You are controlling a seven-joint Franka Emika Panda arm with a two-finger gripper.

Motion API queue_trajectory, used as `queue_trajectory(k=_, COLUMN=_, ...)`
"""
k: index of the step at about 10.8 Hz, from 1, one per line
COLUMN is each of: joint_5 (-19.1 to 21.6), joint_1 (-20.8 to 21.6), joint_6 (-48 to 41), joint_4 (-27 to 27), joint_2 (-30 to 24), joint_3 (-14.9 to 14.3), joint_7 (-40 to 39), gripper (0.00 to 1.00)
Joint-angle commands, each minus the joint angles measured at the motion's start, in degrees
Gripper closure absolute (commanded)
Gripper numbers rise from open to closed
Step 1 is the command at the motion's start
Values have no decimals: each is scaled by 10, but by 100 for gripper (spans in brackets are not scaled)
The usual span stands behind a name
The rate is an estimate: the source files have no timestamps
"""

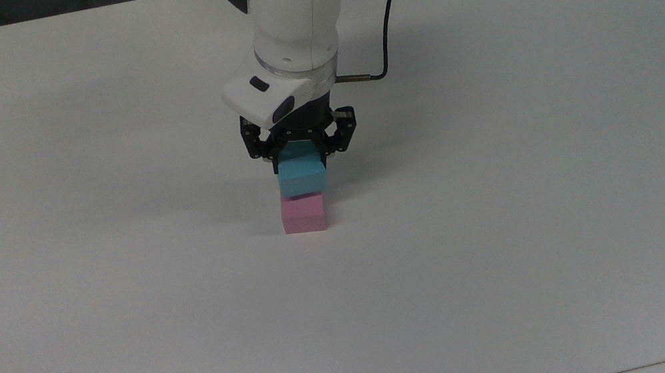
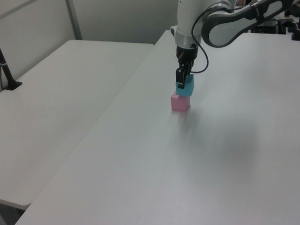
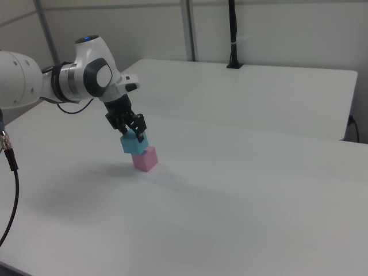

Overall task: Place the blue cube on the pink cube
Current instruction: 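Lower the light-blue cube onto the pink cube and open the gripper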

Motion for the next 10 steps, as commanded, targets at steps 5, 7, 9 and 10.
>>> queue_trajectory(k=5, joint_5=9, joint_1=1, joint_6=-2, joint_4=2, joint_2=18, joint_3=-5, joint_7=25, gripper=70)
queue_trajectory(k=7, joint_5=8, joint_1=-1, joint_6=-2, joint_4=7, joint_2=23, joint_3=-5, joint_7=31, gripper=67)
queue_trajectory(k=9, joint_5=11, joint_1=-13, joint_6=-2, joint_4=9, joint_2=22, joint_3=-4, joint_7=44, gripper=28)
queue_trajectory(k=10, joint_5=13, joint_1=-14, joint_6=-3, joint_4=23, joint_2=22, joint_3=-4, joint_7=58, gripper=6)
